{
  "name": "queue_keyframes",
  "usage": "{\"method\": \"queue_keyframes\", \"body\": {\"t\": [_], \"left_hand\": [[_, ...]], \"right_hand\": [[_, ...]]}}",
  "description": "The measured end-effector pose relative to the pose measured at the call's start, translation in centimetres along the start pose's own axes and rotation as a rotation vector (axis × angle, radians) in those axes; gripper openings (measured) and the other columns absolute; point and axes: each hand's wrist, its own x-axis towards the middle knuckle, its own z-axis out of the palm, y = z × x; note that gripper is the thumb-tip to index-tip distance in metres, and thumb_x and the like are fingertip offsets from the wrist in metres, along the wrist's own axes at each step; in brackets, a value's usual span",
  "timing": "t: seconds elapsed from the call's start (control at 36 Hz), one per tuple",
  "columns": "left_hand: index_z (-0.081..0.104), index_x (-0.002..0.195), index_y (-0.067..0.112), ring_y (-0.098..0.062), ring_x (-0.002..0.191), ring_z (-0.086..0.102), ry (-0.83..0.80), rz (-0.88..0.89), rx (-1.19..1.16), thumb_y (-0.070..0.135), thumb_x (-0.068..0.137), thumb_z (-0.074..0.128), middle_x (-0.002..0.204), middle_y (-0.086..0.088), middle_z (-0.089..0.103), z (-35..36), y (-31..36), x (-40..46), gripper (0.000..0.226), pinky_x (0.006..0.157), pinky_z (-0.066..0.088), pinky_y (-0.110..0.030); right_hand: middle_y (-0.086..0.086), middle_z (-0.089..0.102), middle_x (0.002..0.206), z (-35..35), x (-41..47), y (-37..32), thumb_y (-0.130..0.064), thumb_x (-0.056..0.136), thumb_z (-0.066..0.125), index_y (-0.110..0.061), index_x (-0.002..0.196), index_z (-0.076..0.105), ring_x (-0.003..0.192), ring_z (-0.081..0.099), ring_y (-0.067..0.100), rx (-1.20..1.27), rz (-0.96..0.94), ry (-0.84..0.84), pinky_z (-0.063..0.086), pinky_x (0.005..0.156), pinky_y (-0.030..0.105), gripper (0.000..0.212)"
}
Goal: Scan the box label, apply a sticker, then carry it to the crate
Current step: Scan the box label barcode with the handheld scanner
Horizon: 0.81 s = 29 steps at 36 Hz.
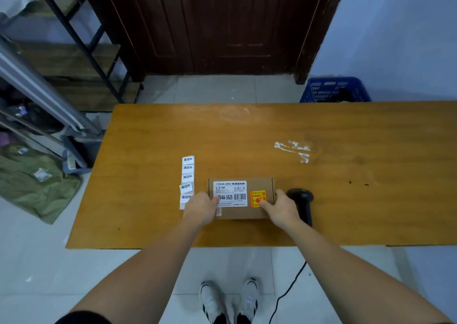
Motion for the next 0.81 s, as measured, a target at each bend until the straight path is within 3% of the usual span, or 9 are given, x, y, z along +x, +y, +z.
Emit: {"method": "queue_keyframes", "body": {"t": [0.22, 0.36, 0.47, 0.56, 0.64, 0.69, 0.81], "left_hand": [[0.064, 0.122, 0.008, -0.033, 0.105, 0.066, 0.002, -0.017, -0.009, 0.049, 0.106, 0.047, 0.117, -0.013, 0.072, 1.6, -0.8, 0.9, 0.047, 0.083, 0.052, -0.039], [0.064, 0.124, 0.009, -0.023, 0.089, 0.058, -0.005, -0.012, -0.006, 0.049, 0.107, 0.047, 0.110, -0.008, 0.071, 1.7, -0.7, 1.3, 0.047, 0.074, 0.047, -0.036], [0.061, 0.132, 0.011, -0.029, 0.106, 0.067, -0.079, 0.030, 0.054, 0.048, 0.106, 0.048, 0.124, -0.010, 0.071, 0.6, -0.8, 1.0, 0.047, 0.086, 0.057, -0.039], [0.059, 0.130, 0.015, -0.028, 0.111, 0.066, -0.072, 0.097, 0.188, 0.049, 0.105, 0.048, 0.126, -0.009, 0.070, -1.1, -1.1, 0.5, 0.044, 0.081, 0.052, -0.037], [0.056, 0.133, 0.017, -0.029, 0.116, 0.063, -0.062, 0.192, 0.392, 0.052, 0.103, 0.045, 0.130, -0.007, 0.065, -3.4, -1.4, -0.2, 0.047, 0.084, 0.053, -0.042], [0.050, 0.143, 0.018, -0.029, 0.126, 0.058, -0.060, 0.252, 0.481, 0.053, 0.103, 0.044, 0.142, -0.007, 0.059, -4.9, -1.5, -0.7, 0.054, 0.095, 0.054, -0.046], [0.039, 0.157, 0.020, -0.030, 0.141, 0.047, -0.118, 0.305, 0.462, 0.053, 0.105, 0.044, 0.159, -0.008, 0.046, -7.0, -1.8, -1.5, 0.062, 0.113, 0.044, -0.049]], "right_hand": [[0.014, 0.052, 0.132, 1.5, 0.6, 0.2, -0.042, 0.097, 0.065, -0.011, 0.135, 0.055, 0.110, 0.062, 0.032, -0.123, 0.020, 0.044, 0.051, 0.092, 0.040, 0.051], [0.013, 0.055, 0.132, 1.4, 1.2, -0.4, -0.042, 0.097, 0.065, -0.009, 0.135, 0.054, 0.113, 0.062, 0.031, -0.193, 0.029, 0.047, 0.053, 0.093, 0.040, 0.053], [0.012, 0.056, 0.130, 0.9, 0.9, -0.9, -0.043, 0.097, 0.063, -0.009, 0.135, 0.053, 0.113, 0.062, 0.030, -0.281, -0.012, 0.041, 0.052, 0.091, 0.039, 0.052], [0.011, 0.055, 0.127, -0.7, 0.5, -1.5, -0.040, 0.100, 0.058, -0.011, 0.136, 0.053, 0.109, 0.061, 0.029, -0.354, -0.137, 0.045, 0.053, 0.087, 0.038, 0.046], [0.012, 0.051, 0.140, -3.2, 0.2, -1.6, -0.035, 0.103, 0.051, -0.011, 0.145, 0.047, 0.126, 0.051, 0.030, -0.433, -0.277, 0.094, 0.051, 0.099, 0.045, 0.048], [0.009, 0.046, 0.149, -5.2, 0.1, -1.2, -0.033, 0.102, 0.052, -0.013, 0.153, 0.038, 0.136, 0.044, 0.027, -0.478, -0.311, 0.178, 0.048, 0.105, 0.045, 0.057], [0.011, 0.047, 0.147, -8.2, 0.1, 0.9, -0.038, 0.092, 0.063, -0.014, 0.153, 0.037, 0.133, 0.045, 0.028, -0.414, -0.205, 0.359, 0.048, 0.102, 0.045, 0.070]]}}
